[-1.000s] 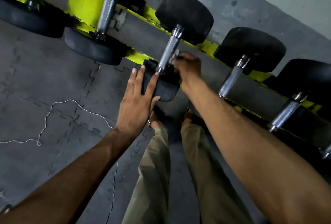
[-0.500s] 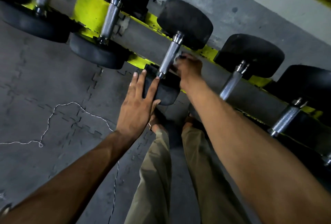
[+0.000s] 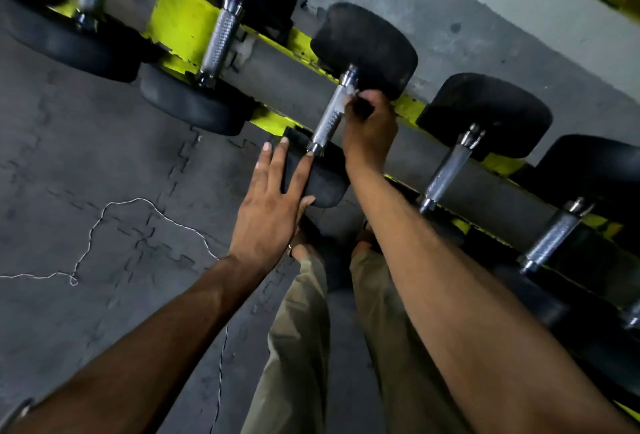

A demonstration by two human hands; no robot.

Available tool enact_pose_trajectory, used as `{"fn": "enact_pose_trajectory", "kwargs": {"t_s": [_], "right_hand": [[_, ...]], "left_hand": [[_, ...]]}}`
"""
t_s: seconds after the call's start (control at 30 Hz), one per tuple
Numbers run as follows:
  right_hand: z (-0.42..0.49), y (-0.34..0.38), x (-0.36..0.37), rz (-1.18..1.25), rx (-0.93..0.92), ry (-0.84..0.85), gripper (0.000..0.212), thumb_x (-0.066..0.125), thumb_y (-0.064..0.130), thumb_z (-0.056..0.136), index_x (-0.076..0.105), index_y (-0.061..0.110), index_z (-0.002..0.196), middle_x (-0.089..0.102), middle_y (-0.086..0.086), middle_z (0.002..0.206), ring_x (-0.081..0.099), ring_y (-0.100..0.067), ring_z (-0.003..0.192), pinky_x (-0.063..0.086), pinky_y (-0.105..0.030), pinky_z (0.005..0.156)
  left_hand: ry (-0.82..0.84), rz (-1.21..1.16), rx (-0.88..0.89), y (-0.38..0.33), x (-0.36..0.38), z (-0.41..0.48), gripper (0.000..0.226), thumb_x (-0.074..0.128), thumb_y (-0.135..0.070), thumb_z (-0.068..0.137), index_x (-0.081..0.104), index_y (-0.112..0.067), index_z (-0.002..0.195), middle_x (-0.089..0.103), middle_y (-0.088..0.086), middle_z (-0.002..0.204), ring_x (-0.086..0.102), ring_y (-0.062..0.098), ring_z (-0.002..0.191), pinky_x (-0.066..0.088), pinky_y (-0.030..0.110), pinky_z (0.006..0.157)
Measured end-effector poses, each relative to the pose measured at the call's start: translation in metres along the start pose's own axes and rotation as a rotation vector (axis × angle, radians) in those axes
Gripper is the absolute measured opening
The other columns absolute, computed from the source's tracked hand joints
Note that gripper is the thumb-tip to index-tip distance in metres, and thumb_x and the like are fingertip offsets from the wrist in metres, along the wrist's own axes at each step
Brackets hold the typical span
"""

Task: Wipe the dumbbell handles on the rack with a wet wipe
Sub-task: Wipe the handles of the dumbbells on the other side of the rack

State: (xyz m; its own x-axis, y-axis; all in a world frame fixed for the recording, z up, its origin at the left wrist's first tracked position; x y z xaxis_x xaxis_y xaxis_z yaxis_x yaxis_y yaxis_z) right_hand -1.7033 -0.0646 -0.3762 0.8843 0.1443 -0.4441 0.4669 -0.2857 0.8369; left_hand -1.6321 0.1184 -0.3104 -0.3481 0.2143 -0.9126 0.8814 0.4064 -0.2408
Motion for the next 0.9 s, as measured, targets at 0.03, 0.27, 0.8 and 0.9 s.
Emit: {"fn": "enact_pose_trajectory", "kwargs": {"t_s": [0.03, 0.27, 0.8, 0.9], "right_hand": [[-0.007, 0.002, -0.001, -0.121, -0.14, 0.018, 0.012, 0.066, 0.022, 0.089, 0.066, 0.012, 0.095, 0.068, -0.005, 0.096, 0.064, -0.022, 0.085, 0.048, -0.032, 0.071], [0.001, 0.01, -0.002, -0.625, -0.806, 0.122, 0.03, 0.05, 0.018, 0.094, 0.065, 0.017, 0.12, 0.058, 0.0, 0.135, 0.064, -0.025, 0.107, 0.05, -0.033, 0.065], [-0.007, 0.083, 0.01, -1.303, -0.785, 0.899, 0.016, 0.056, 0.015, 0.089, 0.069, 0.01, 0.097, 0.07, -0.019, 0.103, 0.067, -0.04, 0.099, 0.054, -0.042, 0.078], [-0.023, 0.072, 0.014, -1.279, -0.864, 1.113, 0.024, 0.048, 0.03, 0.086, 0.067, 0.021, 0.098, 0.071, -0.014, 0.099, 0.068, -0.037, 0.094, 0.054, -0.037, 0.072]], "left_hand": [[-0.002, -0.001, -0.001, 0.0, 0.0, 0.0, 0.065, 0.049, -0.045, 0.108, 0.028, -0.021, 0.165, 0.013, 0.019, 0.173, 0.013, 0.042, 0.159, 0.04, 0.054, 0.117], [-0.041, -0.01, 0.008, 0.003, 0.003, 0.003, 0.067, 0.054, -0.043, 0.108, 0.029, -0.019, 0.165, 0.015, 0.021, 0.172, 0.014, 0.043, 0.159, 0.039, 0.056, 0.12], [0.033, -0.037, 0.067, 0.011, -0.002, -0.004, 0.087, 0.054, -0.048, 0.102, 0.012, -0.006, 0.167, 0.005, 0.023, 0.173, 0.01, 0.038, 0.161, 0.029, 0.049, 0.126], [0.039, -0.004, 0.104, 0.018, -0.003, -0.005, 0.092, 0.059, -0.048, 0.101, 0.01, -0.006, 0.167, 0.004, 0.023, 0.173, 0.01, 0.039, 0.161, 0.028, 0.048, 0.127]]}}
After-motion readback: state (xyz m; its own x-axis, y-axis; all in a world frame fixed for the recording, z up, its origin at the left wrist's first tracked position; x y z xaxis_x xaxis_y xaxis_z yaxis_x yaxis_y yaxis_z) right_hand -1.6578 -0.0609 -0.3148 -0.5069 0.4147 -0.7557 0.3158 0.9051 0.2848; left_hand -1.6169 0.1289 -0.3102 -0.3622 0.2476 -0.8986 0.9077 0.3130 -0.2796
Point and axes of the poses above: each hand's wrist, its own z-axis towards the middle knuckle, its own x-axis out of the palm, y = z × x, the point moved 2 cm from there along z, towards the middle knuckle
